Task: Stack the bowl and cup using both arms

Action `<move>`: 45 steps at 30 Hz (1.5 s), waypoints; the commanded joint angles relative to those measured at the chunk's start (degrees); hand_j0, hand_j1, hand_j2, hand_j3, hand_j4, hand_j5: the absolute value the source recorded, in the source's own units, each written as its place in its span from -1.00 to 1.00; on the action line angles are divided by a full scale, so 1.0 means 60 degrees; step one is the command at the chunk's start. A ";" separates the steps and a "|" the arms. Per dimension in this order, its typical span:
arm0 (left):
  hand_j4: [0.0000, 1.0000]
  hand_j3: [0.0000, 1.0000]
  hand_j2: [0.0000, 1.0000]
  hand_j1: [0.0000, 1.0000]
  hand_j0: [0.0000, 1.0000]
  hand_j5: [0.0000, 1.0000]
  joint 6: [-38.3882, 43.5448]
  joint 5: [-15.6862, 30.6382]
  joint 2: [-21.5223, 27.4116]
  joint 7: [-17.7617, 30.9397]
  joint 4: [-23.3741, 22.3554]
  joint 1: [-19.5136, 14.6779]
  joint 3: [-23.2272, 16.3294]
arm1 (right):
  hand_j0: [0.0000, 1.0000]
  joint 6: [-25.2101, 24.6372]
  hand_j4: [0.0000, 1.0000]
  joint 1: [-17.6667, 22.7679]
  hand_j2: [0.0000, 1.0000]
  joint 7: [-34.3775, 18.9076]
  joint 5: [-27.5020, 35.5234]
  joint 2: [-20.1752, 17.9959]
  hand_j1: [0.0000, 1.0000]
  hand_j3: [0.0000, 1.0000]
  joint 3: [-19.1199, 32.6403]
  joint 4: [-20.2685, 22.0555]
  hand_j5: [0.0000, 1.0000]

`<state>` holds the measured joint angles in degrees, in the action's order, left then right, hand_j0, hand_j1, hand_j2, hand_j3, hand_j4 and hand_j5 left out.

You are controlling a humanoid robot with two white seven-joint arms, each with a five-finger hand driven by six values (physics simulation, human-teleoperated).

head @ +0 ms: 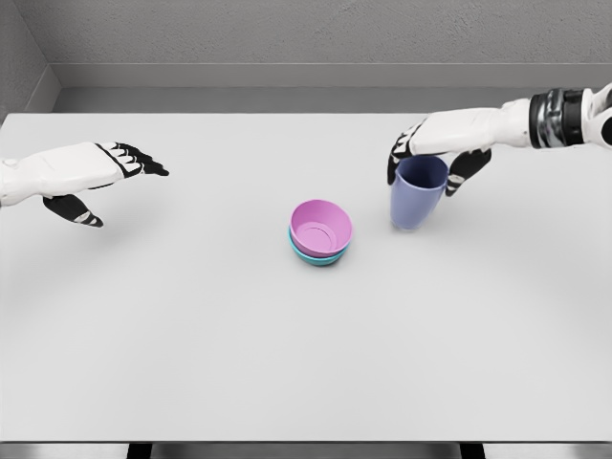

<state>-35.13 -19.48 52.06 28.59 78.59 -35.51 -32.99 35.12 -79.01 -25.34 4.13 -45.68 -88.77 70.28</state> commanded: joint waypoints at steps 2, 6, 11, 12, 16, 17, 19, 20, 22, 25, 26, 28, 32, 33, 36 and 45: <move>1.00 1.00 1.00 1.00 1.00 1.00 0.0021 0.0053 0.0010 -0.0004 -0.0062 0.0000 -0.0009 | 0.24 -0.0020 0.24 -0.0014 0.24 0.0004 0.0058 -0.0033 0.24 0.24 0.0015 0.0094 0.24; 1.00 1.00 1.00 1.00 1.00 1.00 0.0021 0.0053 0.0010 -0.0004 -0.0062 0.0000 0.0006 | 0.23 -0.0020 0.23 -0.0102 0.23 -0.0010 0.0058 -0.0033 0.23 0.23 0.0015 0.0255 0.23; 1.00 1.00 1.00 1.00 1.00 1.00 0.0021 0.0068 -0.0004 -0.0004 -0.0179 0.0000 -0.0009 | 0.23 -0.0020 0.23 -0.0220 0.23 -0.0010 0.0058 -0.0048 0.23 0.23 0.0030 0.0446 0.23; 1.00 1.00 1.00 1.00 1.00 1.00 0.0021 0.0068 -0.0004 -0.0004 -0.0179 0.0000 -0.0009 | 0.23 -0.0020 0.23 -0.0307 0.23 -0.0010 0.0058 -0.0048 0.23 0.23 0.0030 0.0548 0.23; 1.00 1.00 1.00 1.00 1.00 1.00 0.0021 0.0068 -0.0063 -0.0004 -0.0179 0.0000 -0.0009 | 0.22 -0.0020 0.22 -0.0425 0.22 -0.0025 0.0058 -0.0048 0.22 0.22 0.0044 0.0768 0.22; 1.00 1.00 1.00 1.00 1.00 1.00 0.0021 0.0068 -0.0048 -0.0004 -0.0179 0.0000 -0.0009 | 0.22 -0.0020 0.22 -0.0469 0.22 -0.0025 0.0058 -0.0048 0.22 0.22 0.0030 0.0812 0.22; 1.00 1.00 1.00 1.00 1.00 1.00 0.0021 0.0068 -0.0063 -0.0004 -0.0179 -0.0015 -0.0009 | 0.22 -0.0020 0.22 -0.0527 0.22 -0.0025 0.0058 -0.0048 0.22 0.22 0.0044 0.0929 0.22; 1.00 1.00 1.00 1.00 1.00 1.00 0.0021 0.0068 -0.0049 -0.0004 -0.0179 0.0000 -0.0009 | 0.21 -0.0020 0.21 -0.0542 0.21 -0.0025 0.0058 -0.0048 0.21 0.21 0.0044 0.0988 0.21; 1.00 1.00 1.00 1.00 1.00 1.00 0.0021 0.0068 -0.0048 -0.0004 -0.0179 0.0000 -0.0009 | 0.21 -0.0020 0.21 -0.0601 0.21 -0.0025 0.0058 -0.0048 0.21 0.21 0.0059 0.1134 0.21; 1.00 1.00 1.00 1.00 1.00 1.00 0.0021 0.0068 -0.0048 -0.0004 -0.0179 0.0000 -0.0009 | 0.21 -0.0020 0.21 -0.0659 0.21 -0.0069 0.0058 -0.0048 0.21 0.21 0.0073 0.1251 0.21; 1.00 1.00 1.00 1.00 1.00 1.00 0.0021 0.0068 -0.0048 -0.0004 -0.0179 0.0000 -0.0009 | 0.21 -0.0020 0.21 -0.0674 0.21 -0.0069 0.0058 -0.0048 0.21 0.21 0.0073 0.1354 0.21; 1.00 1.00 1.00 1.00 1.00 1.00 0.0021 0.0068 -0.0063 -0.0004 -0.0179 0.0000 -0.0009 | 0.21 -0.0020 0.21 -0.0747 0.21 -0.0098 0.0058 -0.0033 0.21 0.21 0.0117 0.1544 0.21; 1.00 1.00 1.00 1.00 1.00 1.00 0.0021 0.0067 -0.0048 -0.0004 -0.0179 0.0000 -0.0009 | 0.19 -0.0020 0.19 -0.0820 0.19 -0.0157 0.0058 -0.0004 0.19 0.19 0.0132 0.1603 0.19; 1.00 1.00 1.00 1.00 1.00 1.00 0.0021 0.0053 -0.0063 -0.0004 -0.0179 0.0000 -0.0009 | 0.19 -0.0020 0.19 -0.0820 0.19 -0.0157 0.0058 0.0025 0.19 0.19 0.0132 0.1618 0.19; 1.00 1.00 1.00 1.00 1.00 1.00 0.0021 0.0068 -0.0063 -0.0004 -0.0179 0.0000 -0.0009 | 0.18 -0.0020 0.18 -0.0879 0.18 -0.0171 0.0058 0.0069 0.18 0.18 0.0147 0.1618 0.18; 1.00 1.00 1.00 1.00 1.00 1.00 0.0021 0.0038 -0.0049 -0.0004 -0.0194 0.0029 0.0299 | 0.18 -0.0020 0.18 -0.1025 0.18 -0.0215 0.0058 0.0450 0.18 0.18 0.0161 0.1720 0.18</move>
<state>-35.13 -19.50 51.68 28.60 77.45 -35.33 -31.57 35.13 -85.25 -26.61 4.13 -43.60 -87.90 80.46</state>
